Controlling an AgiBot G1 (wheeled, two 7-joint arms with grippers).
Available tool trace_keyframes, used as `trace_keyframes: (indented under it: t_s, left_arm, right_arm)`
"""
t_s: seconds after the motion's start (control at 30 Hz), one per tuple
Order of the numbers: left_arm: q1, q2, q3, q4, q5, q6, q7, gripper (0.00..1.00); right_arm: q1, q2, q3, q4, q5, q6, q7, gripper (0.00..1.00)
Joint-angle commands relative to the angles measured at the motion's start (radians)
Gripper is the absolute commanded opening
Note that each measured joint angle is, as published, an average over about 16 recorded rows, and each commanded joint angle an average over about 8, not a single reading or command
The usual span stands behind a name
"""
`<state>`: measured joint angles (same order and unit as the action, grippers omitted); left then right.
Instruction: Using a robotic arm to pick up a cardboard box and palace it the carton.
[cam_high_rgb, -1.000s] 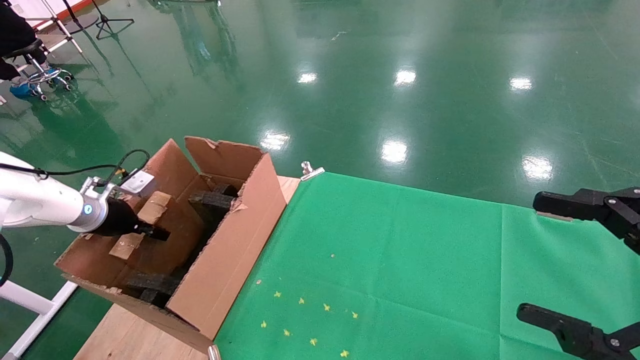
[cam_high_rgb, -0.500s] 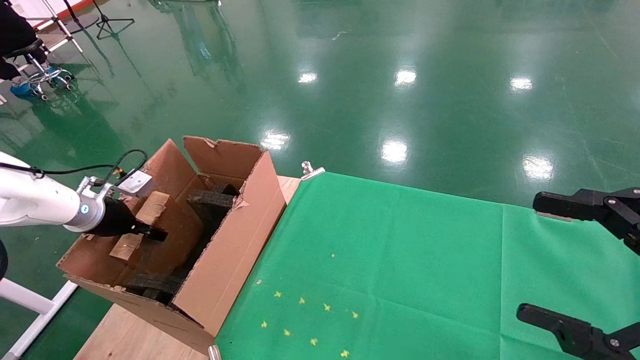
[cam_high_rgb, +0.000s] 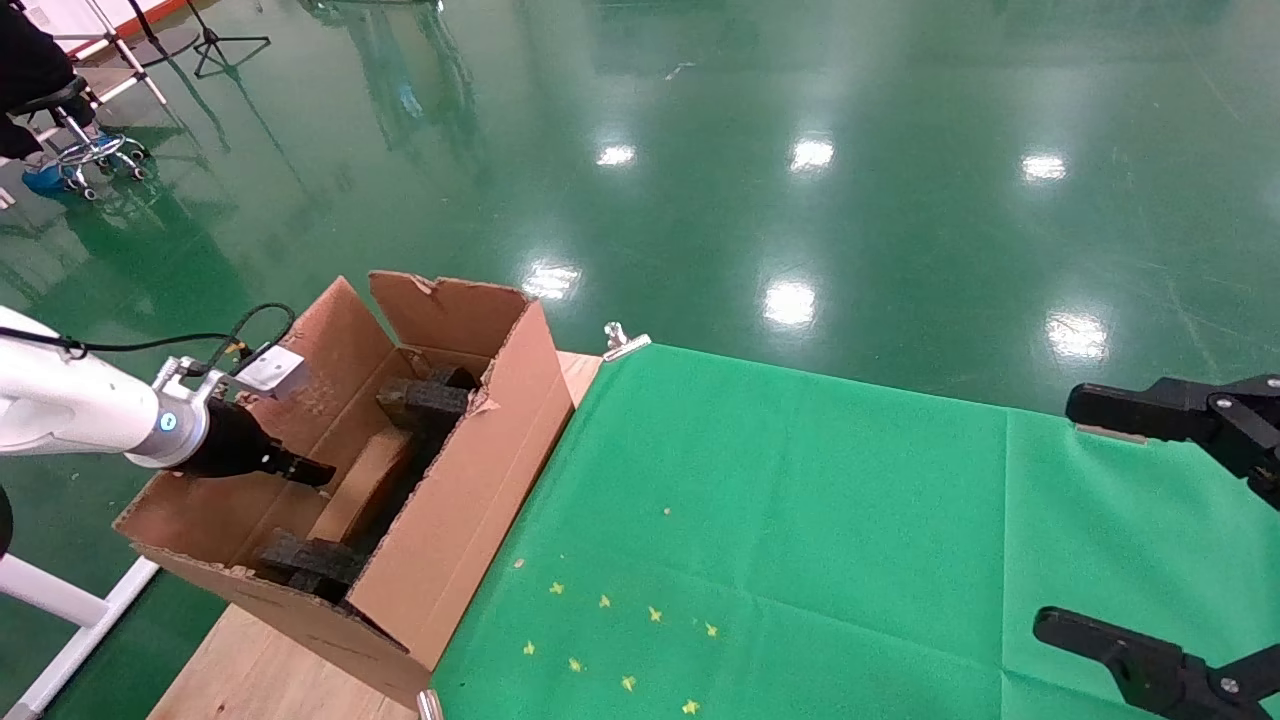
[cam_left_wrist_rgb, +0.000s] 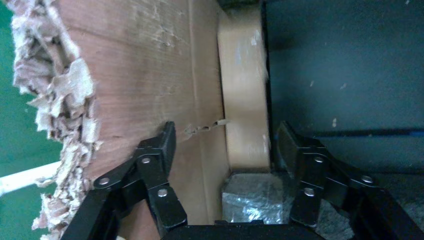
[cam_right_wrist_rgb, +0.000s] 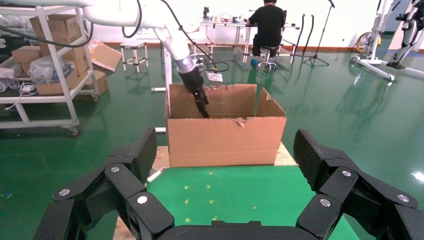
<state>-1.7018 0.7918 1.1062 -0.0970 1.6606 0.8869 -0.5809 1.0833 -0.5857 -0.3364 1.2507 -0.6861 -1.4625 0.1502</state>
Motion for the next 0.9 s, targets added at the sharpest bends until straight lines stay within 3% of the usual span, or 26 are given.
trace_keyframes:
  t_s: [0.03, 0.47, 0.9]
  left_arm:
    - [-0.006, -0.001, -0.002, -0.004, -0.003, 0.002, 0.003, 1.00]
    - [-0.197, -0.139, -0.065, -0.270, -0.081, 0.142, 0.020, 1.00]
    - [-0.166, -0.150, -0.097, -0.336, -0.113, 0.174, 0.035, 1.00]
  right_arm:
    - [0.000, 0.000, 0.000, 0.000, 0.000, 0.000, 0.000, 1.00]
    - [0.000, 0.000, 0.000, 0.000, 0.000, 0.000, 0.000, 1.00]
    - [0.000, 0.000, 0.000, 0.000, 0.000, 0.000, 0.000, 1.00]
